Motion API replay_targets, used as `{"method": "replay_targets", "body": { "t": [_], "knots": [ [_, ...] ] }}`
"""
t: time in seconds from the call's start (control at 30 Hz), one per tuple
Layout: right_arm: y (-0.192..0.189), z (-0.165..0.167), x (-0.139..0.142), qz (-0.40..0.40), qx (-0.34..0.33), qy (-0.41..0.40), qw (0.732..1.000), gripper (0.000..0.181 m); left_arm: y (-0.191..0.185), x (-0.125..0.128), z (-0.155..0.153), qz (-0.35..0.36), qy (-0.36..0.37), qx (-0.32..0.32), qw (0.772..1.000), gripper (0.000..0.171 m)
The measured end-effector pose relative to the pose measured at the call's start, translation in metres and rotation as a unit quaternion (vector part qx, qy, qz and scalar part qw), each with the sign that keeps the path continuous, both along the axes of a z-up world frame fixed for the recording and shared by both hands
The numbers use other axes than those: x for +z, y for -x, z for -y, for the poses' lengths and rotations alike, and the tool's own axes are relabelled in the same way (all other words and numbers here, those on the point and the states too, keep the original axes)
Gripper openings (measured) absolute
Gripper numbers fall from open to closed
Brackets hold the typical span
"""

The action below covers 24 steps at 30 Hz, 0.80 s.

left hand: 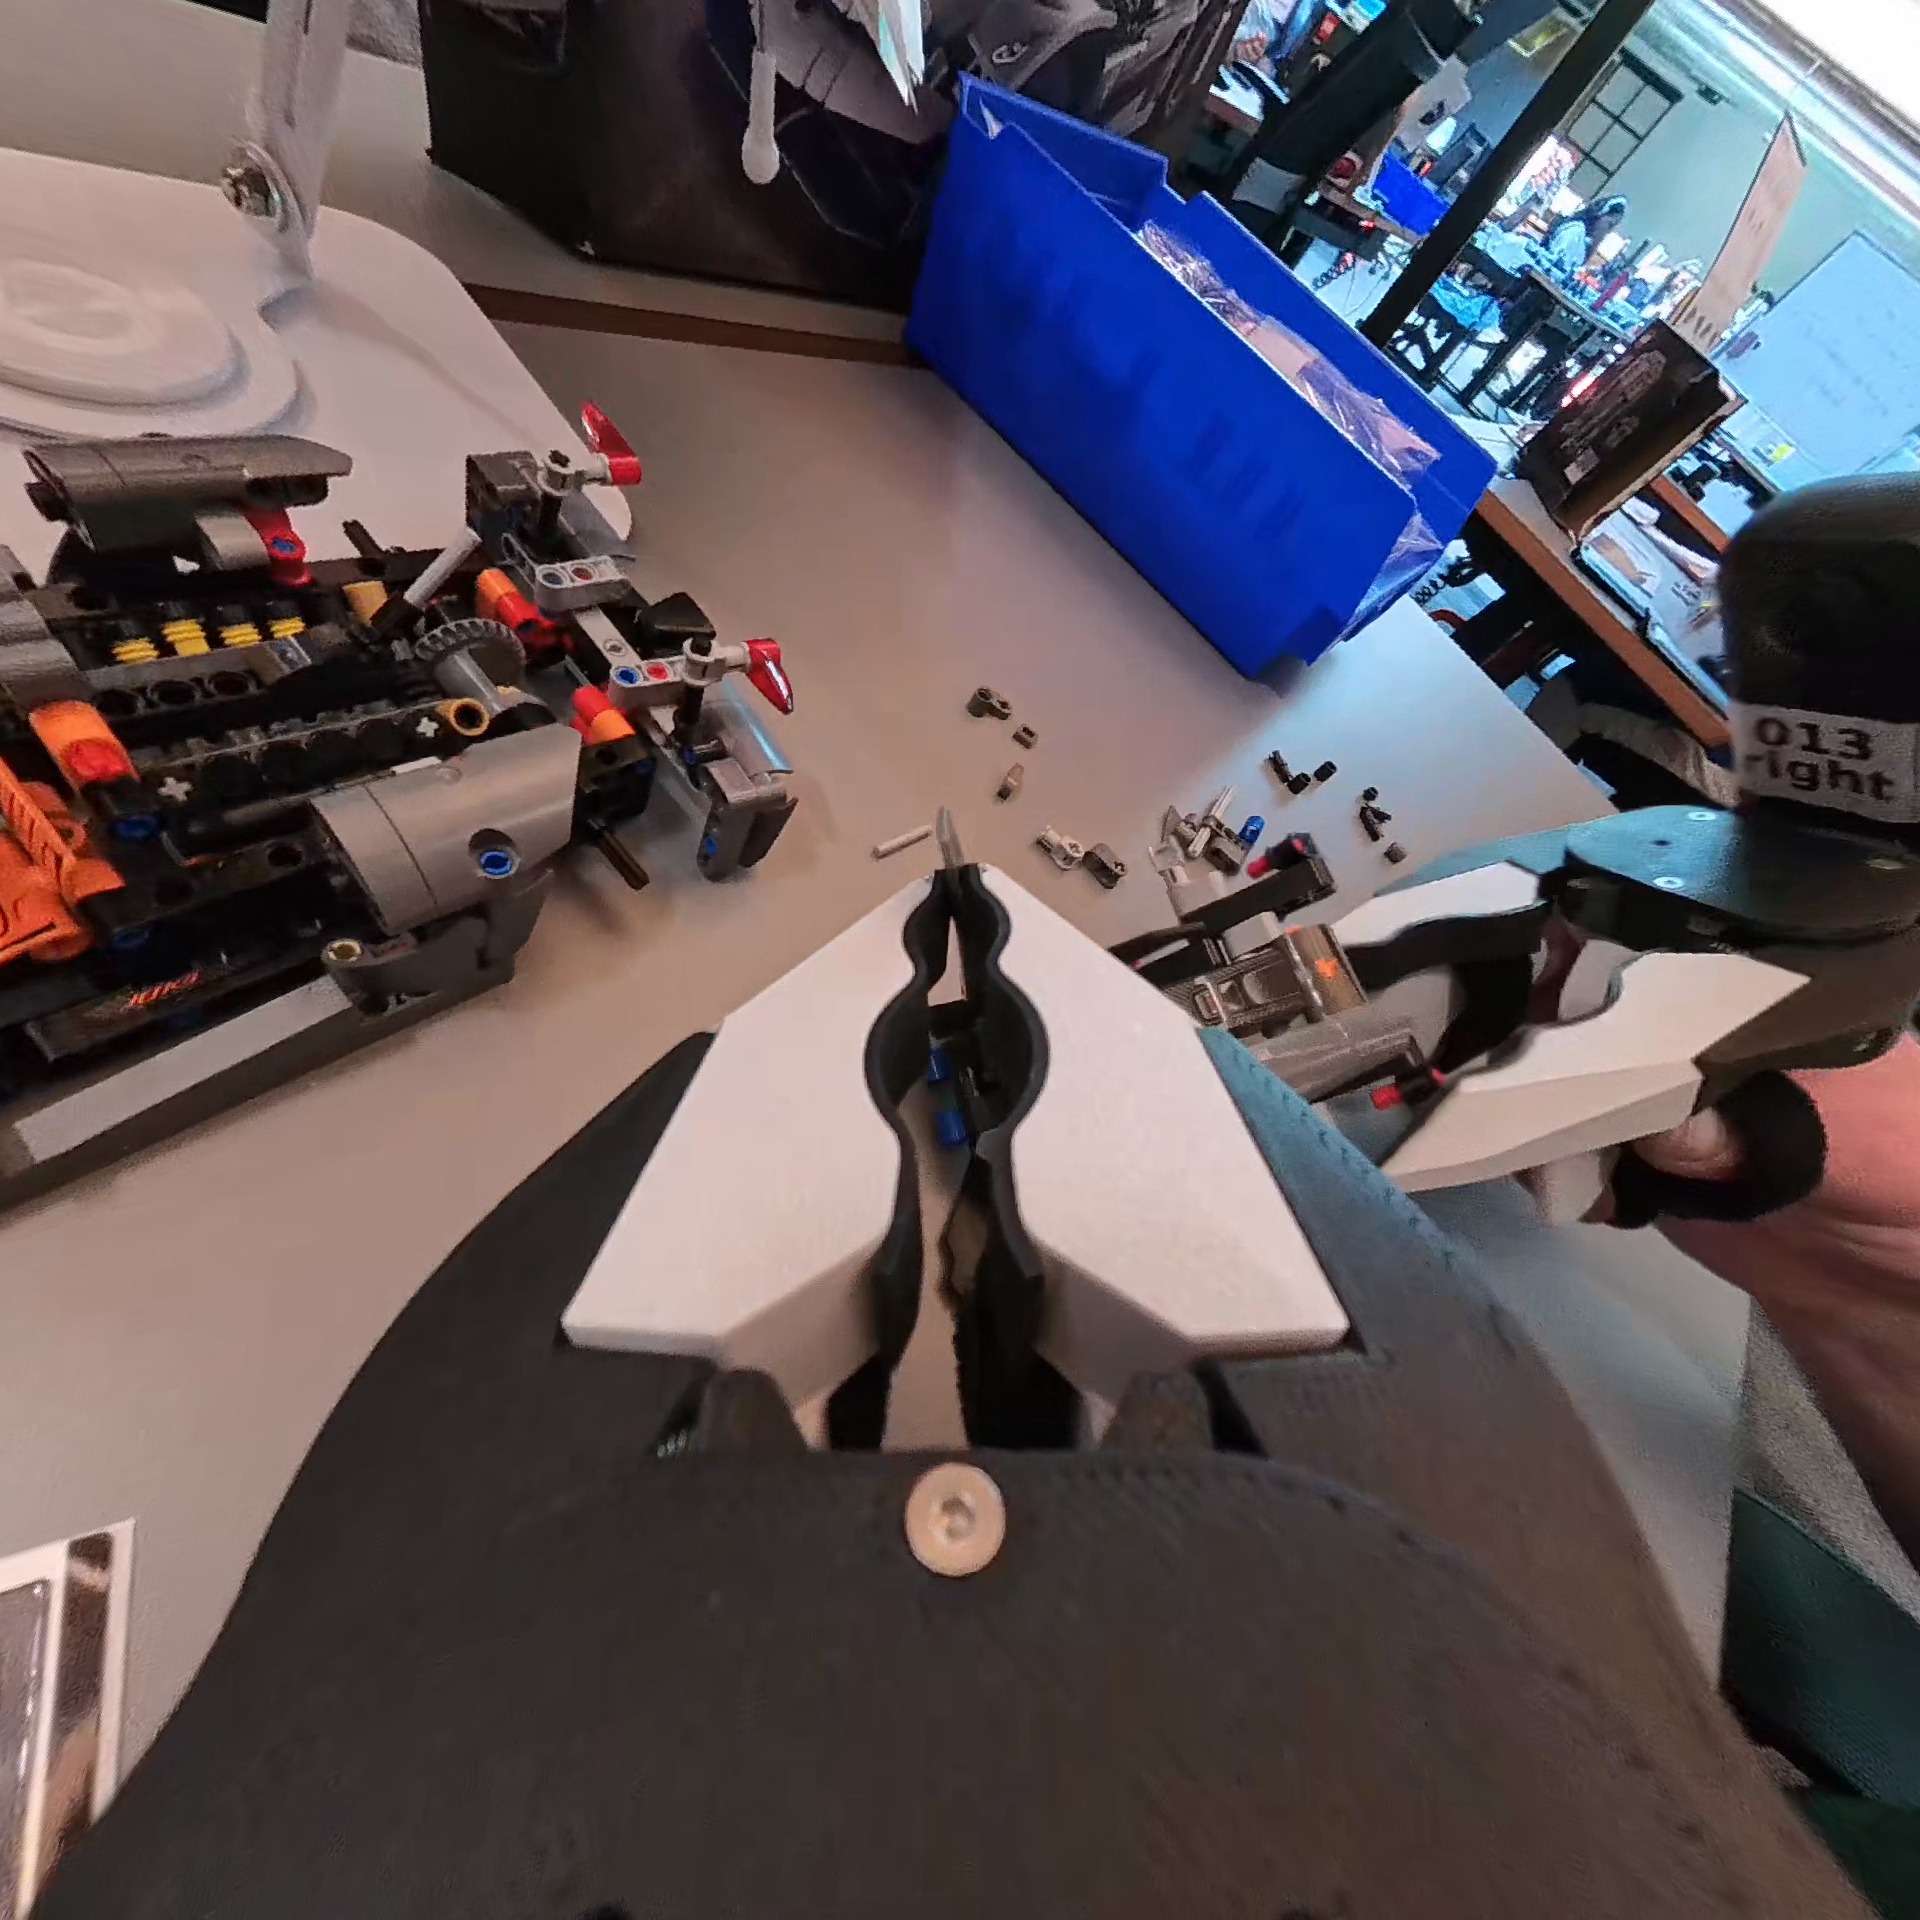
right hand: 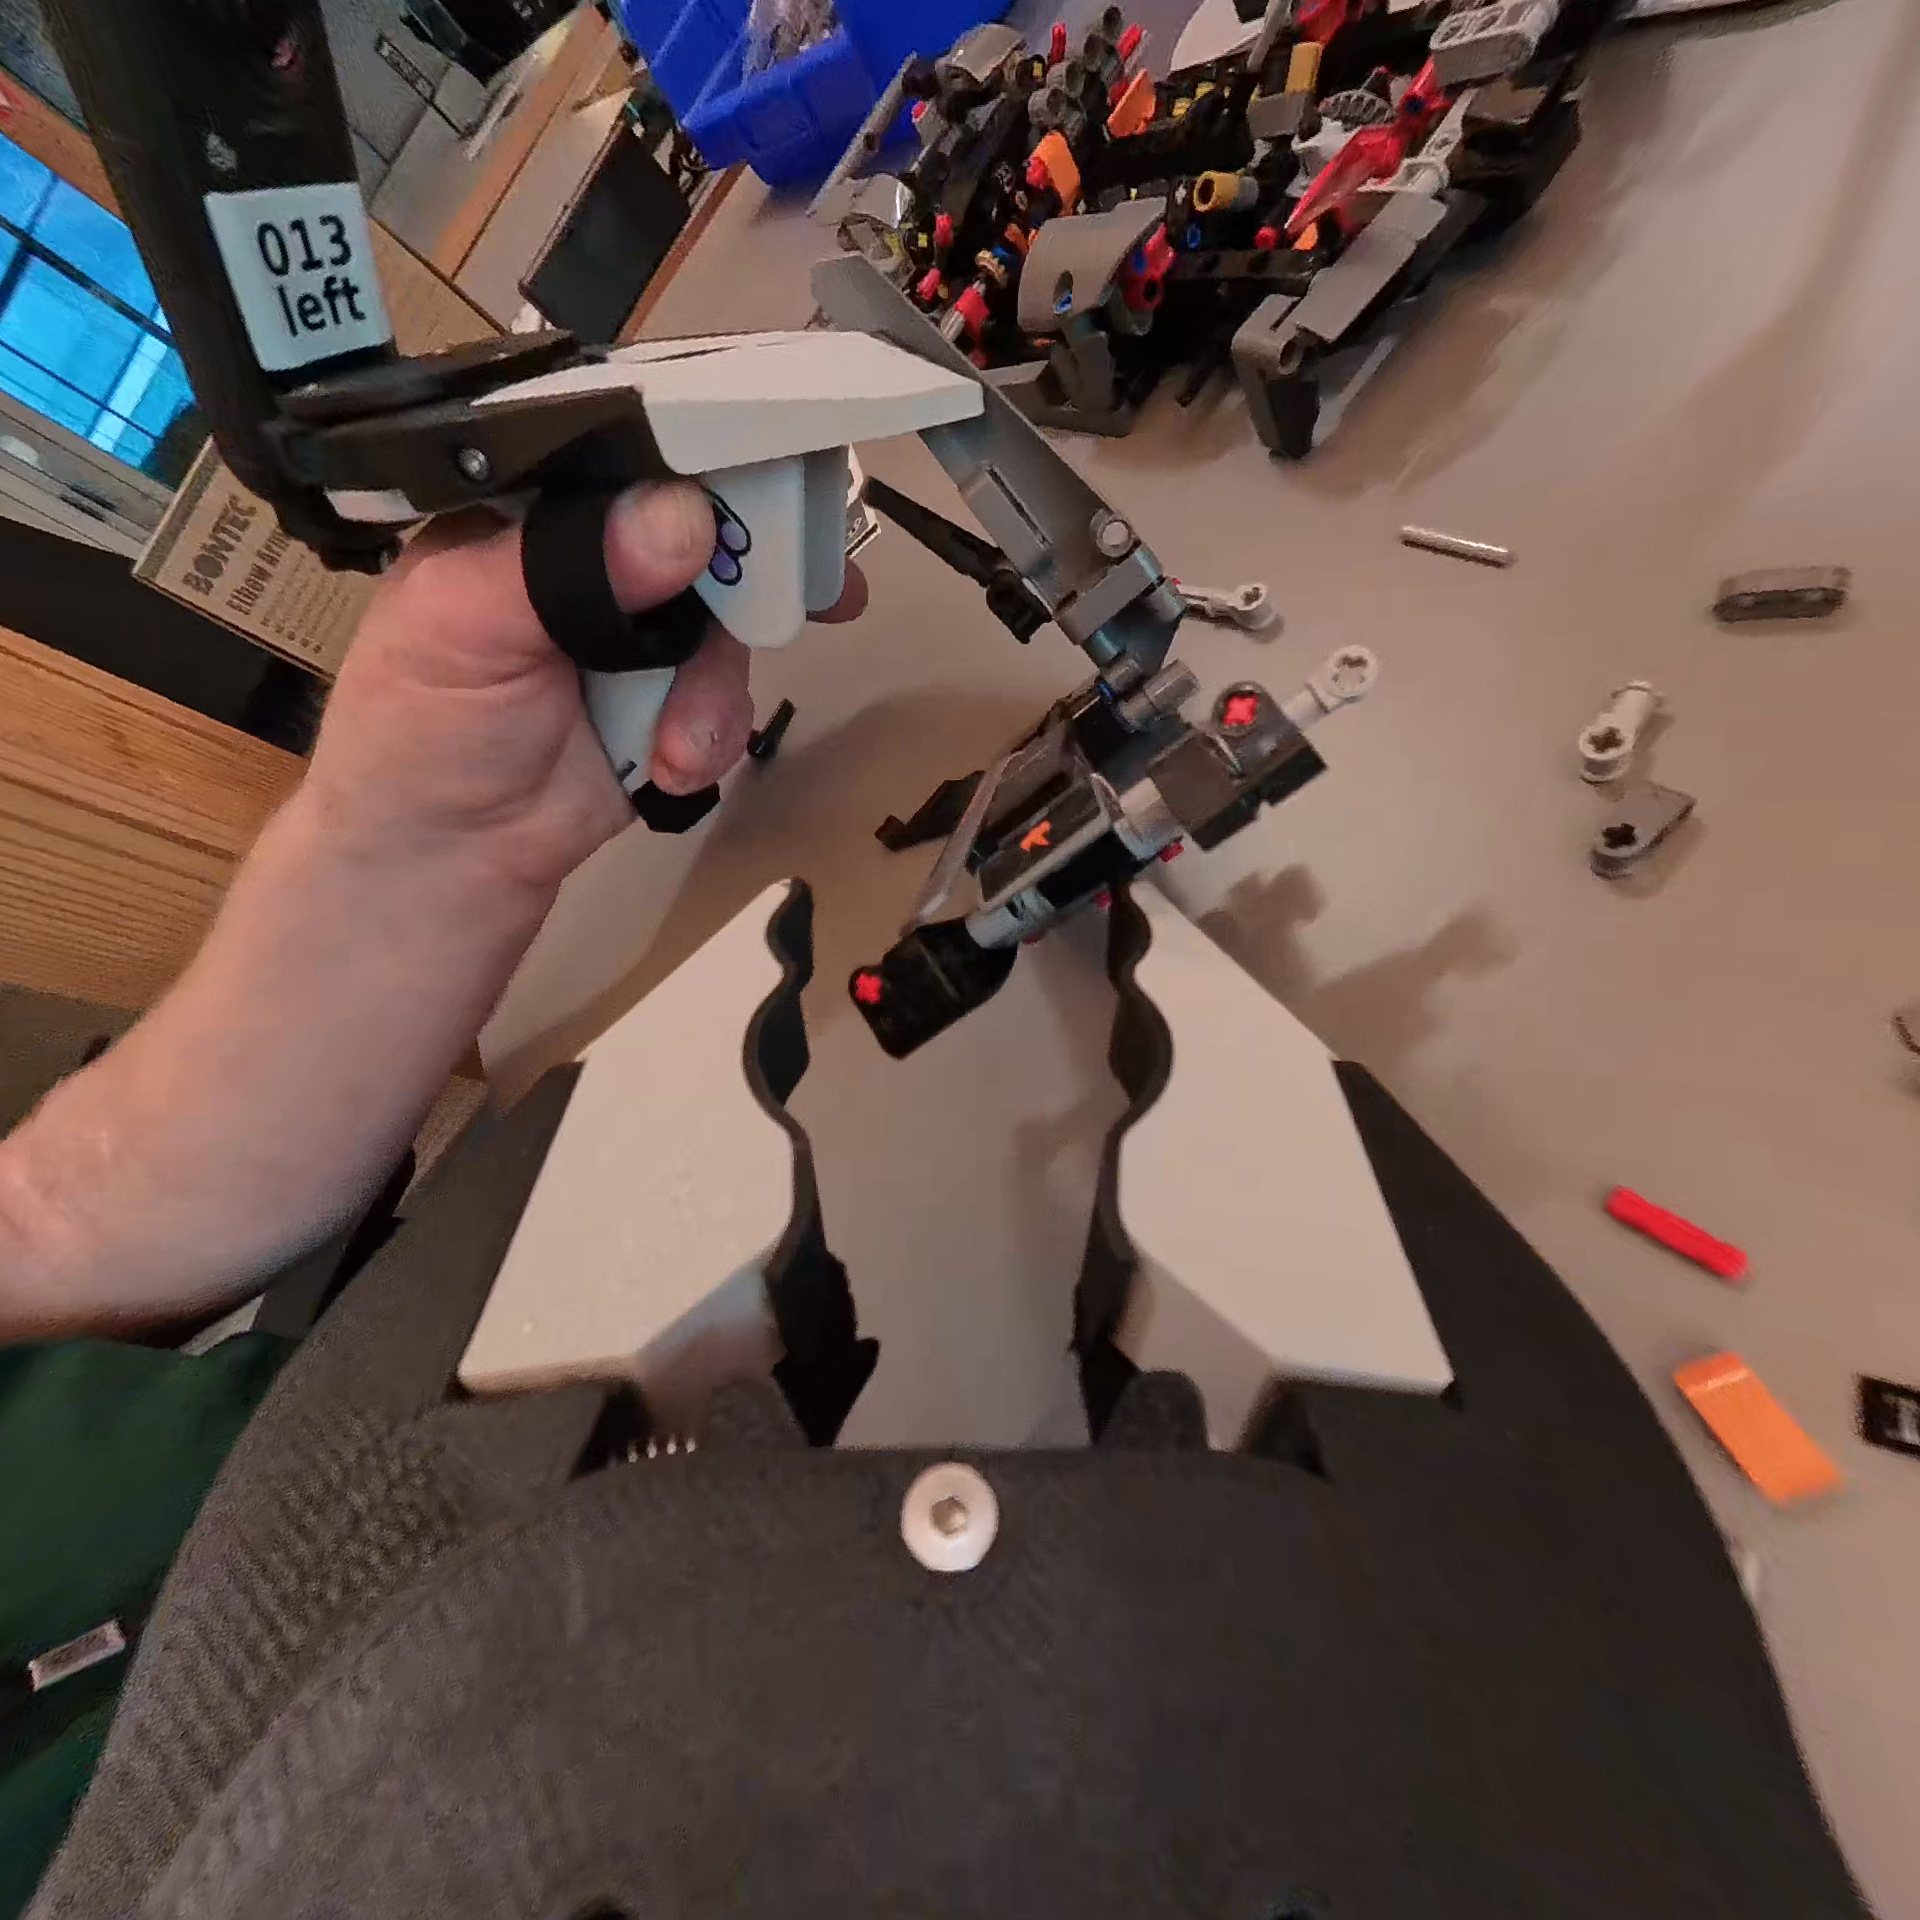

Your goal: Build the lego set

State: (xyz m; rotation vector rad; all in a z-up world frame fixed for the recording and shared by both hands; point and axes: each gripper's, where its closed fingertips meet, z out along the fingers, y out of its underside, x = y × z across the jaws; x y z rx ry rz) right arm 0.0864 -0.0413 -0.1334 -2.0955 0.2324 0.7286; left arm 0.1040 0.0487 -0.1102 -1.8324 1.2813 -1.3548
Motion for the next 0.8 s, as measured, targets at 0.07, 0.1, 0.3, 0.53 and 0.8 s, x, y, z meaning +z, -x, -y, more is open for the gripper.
{"method": "replay_targets", "body": {
  "t": [0.07,0.1,0.3,0.53,0.8],
  "knots": [
    [-0.003,-0.005,-0.002,0.002,-0.005,-0.001,1.000,0.044,0.001,0.000,-0.001,0.001,-0.006,0.008,1.000,0.000],
    [-0.005,-0.006,-0.002,0.002,-0.006,0.000,1.000,0.043,0.001,0.000,-0.001,0.001,-0.008,0.011,1.000,0.000],
    [-0.014,-0.006,0.002,0.003,0.012,0.001,1.000,0.026,0.011,0.002,-0.002,0.015,0.021,0.022,0.999,0.003],
    [-0.025,-0.020,0.014,0.054,0.058,0.018,0.997,0.022,0.029,0.000,-0.003,0.025,0.042,0.041,0.998,0.006],
    [-0.018,-0.042,0.020,0.129,0.168,0.033,0.977,0.020,0.062,-0.011,0.002,0.017,0.080,0.046,0.996,0.008]
  ]
}}
